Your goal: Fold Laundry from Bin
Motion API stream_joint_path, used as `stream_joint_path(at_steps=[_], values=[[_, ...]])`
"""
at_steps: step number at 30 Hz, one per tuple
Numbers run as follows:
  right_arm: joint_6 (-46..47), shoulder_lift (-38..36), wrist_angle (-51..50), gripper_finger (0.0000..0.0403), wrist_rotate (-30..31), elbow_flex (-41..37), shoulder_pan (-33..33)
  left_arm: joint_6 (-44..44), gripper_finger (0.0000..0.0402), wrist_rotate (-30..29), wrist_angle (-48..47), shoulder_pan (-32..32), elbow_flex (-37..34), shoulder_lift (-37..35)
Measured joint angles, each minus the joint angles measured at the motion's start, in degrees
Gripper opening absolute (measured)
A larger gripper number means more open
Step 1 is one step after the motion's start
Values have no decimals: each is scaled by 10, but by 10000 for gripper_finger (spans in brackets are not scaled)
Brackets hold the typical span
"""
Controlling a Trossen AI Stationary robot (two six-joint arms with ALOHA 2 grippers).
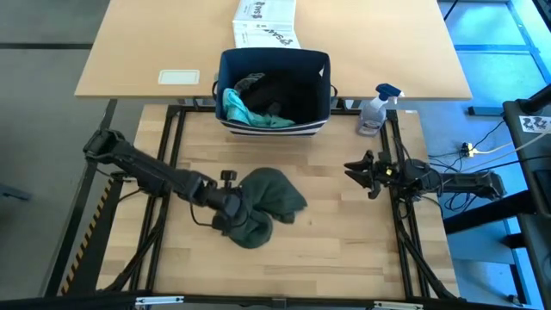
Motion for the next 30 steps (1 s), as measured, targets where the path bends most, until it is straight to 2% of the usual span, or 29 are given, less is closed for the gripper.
stream_joint_path(at_steps=[6,12,15,19,24,30], values=[[-29,102,85,152,-30,2,0,-64,13,-1,-2,-9,-42,0],[-88,236,93,152,-47,58,0,-80,69,0,-9,1,-43,0],[-106,306,93,152,-73,93,0,-80,102,-1,-72,11,-14,-2],[-112,403,90,152,-90,133,25,-97,131,0,-143,19,60,-3],[-133,527,94,152,-41,175,93,-95,138,-13,-136,12,129,-4],[-153,676,94,152,42,236,157,-42,139,-27,-17,-7,123,-4]])
